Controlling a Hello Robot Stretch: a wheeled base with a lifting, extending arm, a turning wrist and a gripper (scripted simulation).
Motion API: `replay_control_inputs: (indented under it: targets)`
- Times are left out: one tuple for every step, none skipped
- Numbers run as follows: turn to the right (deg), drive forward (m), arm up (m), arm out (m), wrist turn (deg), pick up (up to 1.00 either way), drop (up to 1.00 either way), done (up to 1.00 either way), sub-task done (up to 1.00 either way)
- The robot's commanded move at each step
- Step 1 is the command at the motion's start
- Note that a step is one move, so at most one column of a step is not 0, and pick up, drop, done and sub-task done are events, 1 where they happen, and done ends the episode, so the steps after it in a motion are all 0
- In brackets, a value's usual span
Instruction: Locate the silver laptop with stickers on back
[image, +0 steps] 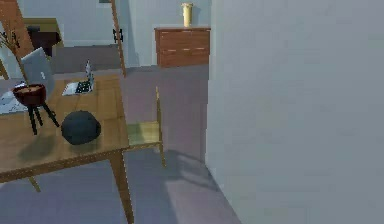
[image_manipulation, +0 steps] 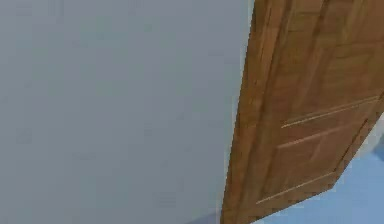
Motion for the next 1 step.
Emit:
replay_control_inputs:
  targets:
    - [0.0,0.45,0.00,0.00,0.0,0.00,0.00,0.00,0.00]
